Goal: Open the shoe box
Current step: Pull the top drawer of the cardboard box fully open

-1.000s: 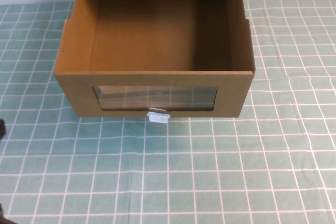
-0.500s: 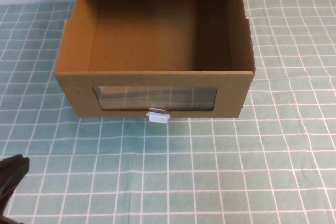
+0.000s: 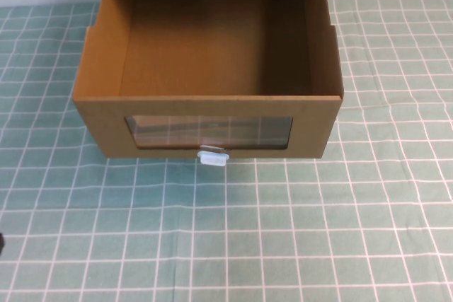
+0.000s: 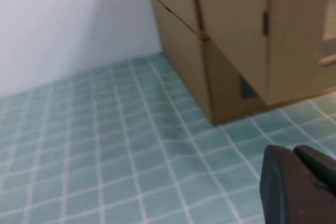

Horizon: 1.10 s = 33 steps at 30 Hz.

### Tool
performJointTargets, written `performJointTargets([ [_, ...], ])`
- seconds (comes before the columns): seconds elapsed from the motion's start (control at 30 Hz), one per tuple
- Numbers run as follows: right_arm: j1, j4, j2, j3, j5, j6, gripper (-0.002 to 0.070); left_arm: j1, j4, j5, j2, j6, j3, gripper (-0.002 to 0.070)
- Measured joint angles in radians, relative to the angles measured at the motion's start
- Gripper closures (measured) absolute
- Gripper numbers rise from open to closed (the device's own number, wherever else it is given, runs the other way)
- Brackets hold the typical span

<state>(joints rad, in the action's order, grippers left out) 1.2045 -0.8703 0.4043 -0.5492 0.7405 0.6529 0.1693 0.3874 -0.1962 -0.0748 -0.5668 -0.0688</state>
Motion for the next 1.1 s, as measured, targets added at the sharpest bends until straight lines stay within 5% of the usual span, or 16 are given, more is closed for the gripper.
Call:
performJointTargets([
  [0.13, 0.000, 0.000, 0.000, 0.000, 0.000, 0.000, 0.0689, 0.000, -0.039, 0.112, 0.062, 0.000, 0.083, 0.0680],
  [0.33, 0.000, 0.000, 0.000, 0.000, -0.002, 0.000, 0.0690, 0.000, -0.168, 0.058, 0.083, 0.024, 0.094, 0.0680],
  [0.67, 0.000, -0.002, 0.000, 0.000, -0.002, 0.000, 0.0689, 0.000, -0.359, -0.182, 0.085, 0.466, 0.095, 0.0680],
  [1.1, 0.000, -0.004, 0.000, 0.000, -0.002, 0.000, 0.0689, 0.000, -0.373, -0.193, 0.085, 0.493, 0.095, 0.0680],
])
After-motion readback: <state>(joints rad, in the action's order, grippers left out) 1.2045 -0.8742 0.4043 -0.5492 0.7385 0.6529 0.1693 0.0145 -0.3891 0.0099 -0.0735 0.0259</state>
